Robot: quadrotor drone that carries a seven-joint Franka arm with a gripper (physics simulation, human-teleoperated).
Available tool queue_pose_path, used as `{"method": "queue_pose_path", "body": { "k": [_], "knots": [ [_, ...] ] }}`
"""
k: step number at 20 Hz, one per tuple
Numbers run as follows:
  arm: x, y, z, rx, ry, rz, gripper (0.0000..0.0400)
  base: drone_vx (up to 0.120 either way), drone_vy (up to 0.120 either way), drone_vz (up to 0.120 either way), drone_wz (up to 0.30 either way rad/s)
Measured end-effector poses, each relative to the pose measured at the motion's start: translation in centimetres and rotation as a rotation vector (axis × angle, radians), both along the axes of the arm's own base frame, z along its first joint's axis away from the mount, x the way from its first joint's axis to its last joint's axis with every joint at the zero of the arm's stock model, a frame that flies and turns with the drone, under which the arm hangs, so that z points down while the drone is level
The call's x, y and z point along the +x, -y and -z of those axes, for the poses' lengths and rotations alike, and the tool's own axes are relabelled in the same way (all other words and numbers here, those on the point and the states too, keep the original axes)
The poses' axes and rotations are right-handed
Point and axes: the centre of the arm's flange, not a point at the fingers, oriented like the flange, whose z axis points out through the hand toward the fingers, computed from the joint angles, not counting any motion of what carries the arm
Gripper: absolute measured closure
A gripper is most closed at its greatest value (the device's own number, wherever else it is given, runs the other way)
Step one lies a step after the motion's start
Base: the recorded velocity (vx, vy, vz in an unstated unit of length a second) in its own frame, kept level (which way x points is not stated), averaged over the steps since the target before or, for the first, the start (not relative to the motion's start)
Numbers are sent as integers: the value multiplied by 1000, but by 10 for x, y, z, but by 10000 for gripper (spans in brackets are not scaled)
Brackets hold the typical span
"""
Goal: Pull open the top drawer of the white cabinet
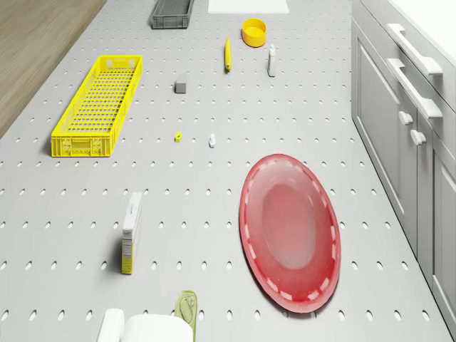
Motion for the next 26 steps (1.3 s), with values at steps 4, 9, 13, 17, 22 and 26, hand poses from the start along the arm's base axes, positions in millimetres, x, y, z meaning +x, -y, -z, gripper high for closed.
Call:
{"method": "queue_pose_path", "body": {
  "k": [4, 9, 13, 17, 22, 26],
  "knots": [
    [0, 0, 0, 1, 0, 0, 95, 120, -120, 0, 0],
    [0, 0, 0, 1, 0, 0, 95, 120, -120, 0, 0],
    [0, 0, 0, 1, 0, 0, 95, 120, -120, 0, 0],
    [0, 0, 0, 1, 0, 0, 95, 120, -120, 0, 0],
    [0, 0, 0, 1, 0, 0, 95, 120, -120, 0, 0],
    [0, 0, 0, 1, 0, 0, 95, 120, -120, 0, 0]
  ]
}}
